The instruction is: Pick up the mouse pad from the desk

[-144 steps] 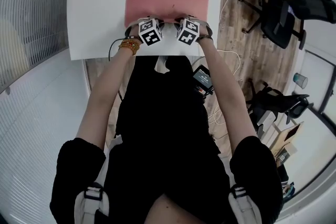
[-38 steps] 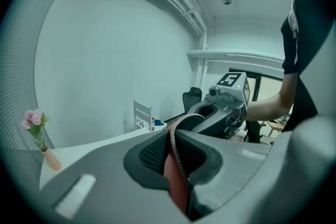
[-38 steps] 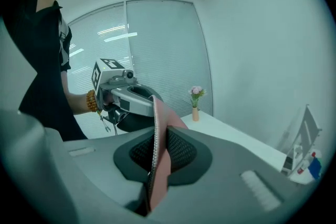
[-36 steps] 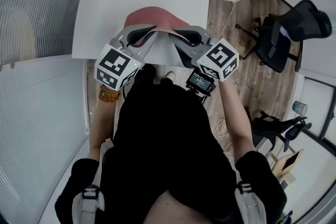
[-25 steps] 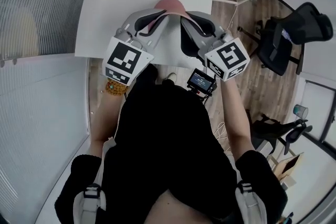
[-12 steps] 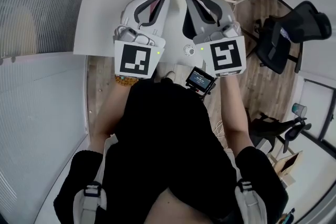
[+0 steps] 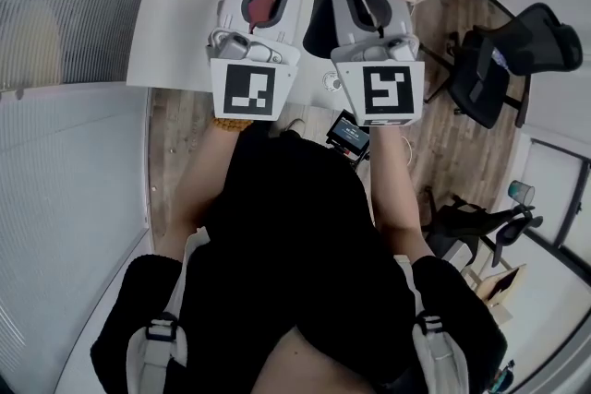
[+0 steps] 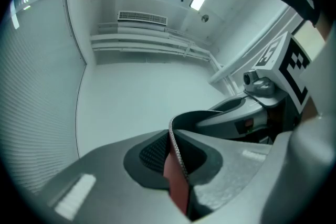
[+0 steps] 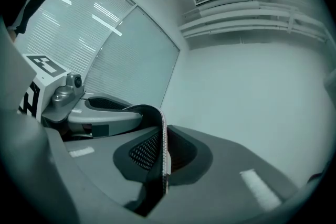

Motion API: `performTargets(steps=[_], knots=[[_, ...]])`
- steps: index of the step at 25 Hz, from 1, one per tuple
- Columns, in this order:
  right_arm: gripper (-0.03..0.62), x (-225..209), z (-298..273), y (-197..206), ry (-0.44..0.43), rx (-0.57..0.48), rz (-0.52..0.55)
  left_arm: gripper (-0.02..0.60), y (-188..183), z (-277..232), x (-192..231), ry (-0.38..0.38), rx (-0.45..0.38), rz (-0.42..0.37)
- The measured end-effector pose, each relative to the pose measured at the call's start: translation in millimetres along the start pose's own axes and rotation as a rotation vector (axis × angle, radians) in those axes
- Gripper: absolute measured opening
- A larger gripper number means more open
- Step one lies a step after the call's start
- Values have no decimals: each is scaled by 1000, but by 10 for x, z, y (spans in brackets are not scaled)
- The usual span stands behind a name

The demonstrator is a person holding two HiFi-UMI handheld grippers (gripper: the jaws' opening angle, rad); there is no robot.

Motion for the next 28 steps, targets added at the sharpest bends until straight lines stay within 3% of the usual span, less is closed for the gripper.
performTargets(steps=[11, 16, 28], knots=[[41, 123, 5, 125, -16, 85, 28, 20, 128, 86, 37, -7, 27, 3], [41, 93, -22, 102, -5, 47, 19, 20, 134, 55, 31, -2, 25, 2], [41, 144, -159, 223, -42, 85, 22, 20, 272, 52, 170, 0, 30, 9]])
Point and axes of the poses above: the fingertips, and each gripper's own axes: z backward along the fingers, x to its left, y out of its underside, the point moved 3 cm from there along z, backward along the fingers, and after that the axes turned 15 degrees about -x, right-handed, at the moved point
